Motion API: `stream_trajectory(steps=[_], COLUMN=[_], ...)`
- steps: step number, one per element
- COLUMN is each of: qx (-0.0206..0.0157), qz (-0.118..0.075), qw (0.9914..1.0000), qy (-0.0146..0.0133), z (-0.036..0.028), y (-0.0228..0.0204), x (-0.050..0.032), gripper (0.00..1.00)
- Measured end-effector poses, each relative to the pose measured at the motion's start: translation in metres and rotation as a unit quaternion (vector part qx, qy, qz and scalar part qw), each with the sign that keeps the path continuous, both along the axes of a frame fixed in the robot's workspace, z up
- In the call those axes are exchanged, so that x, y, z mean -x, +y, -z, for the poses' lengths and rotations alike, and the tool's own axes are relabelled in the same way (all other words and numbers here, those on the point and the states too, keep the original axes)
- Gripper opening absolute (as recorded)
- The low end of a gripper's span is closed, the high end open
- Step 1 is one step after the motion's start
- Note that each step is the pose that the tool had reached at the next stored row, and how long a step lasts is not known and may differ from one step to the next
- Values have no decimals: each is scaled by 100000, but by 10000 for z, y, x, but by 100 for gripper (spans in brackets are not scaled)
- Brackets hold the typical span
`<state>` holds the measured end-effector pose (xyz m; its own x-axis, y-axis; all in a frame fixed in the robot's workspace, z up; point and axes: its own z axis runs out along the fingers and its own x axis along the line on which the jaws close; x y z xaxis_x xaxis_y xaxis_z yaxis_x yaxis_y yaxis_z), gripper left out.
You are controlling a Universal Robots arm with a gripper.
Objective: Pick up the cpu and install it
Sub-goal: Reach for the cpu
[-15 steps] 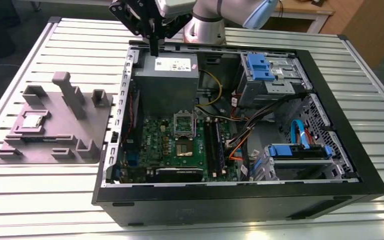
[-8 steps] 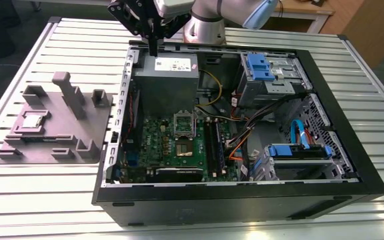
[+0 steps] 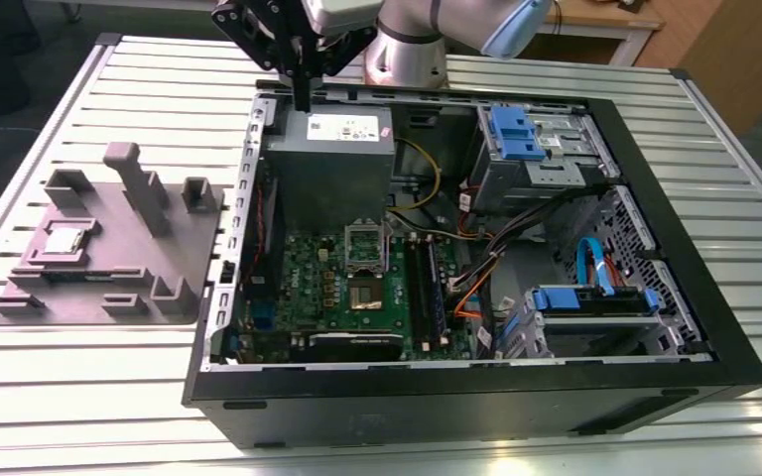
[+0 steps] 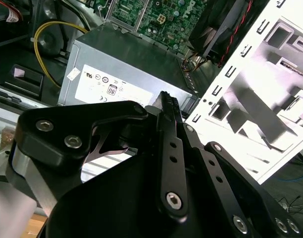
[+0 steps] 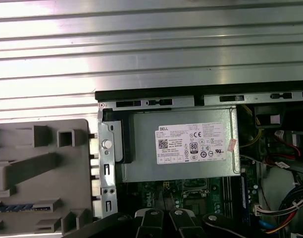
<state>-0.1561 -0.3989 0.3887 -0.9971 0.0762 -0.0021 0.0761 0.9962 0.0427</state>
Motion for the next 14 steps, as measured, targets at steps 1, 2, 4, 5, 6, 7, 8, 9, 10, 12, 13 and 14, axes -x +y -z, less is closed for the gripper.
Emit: stream_trajectory(steps=[1,2,4,5,6,7,8,9,10,12,13,14], qx=[0,0,2,1,0,0,-1,-2,-3,0,1,0], qz=[-1,0,0,-3,-3,1,1,-1,-3,-2,-2,-2], qw=[100000,100000,100000,100000,100000,100000,100000,100000,100000,100000,100000,100000], qy=[-1,-1,2,1,0,1,-1,0,-2,0,0,0], z=[0,0,0,0,0,0,1,1,1,1,1,1], y=[0,0,0,0,0,0,0,0,0,0,0,0], x=[2,4,9,10,12,14,16,18,20,24,26,28], gripper=[10,10,10,10,10,10,10,10,10,10,10,10])
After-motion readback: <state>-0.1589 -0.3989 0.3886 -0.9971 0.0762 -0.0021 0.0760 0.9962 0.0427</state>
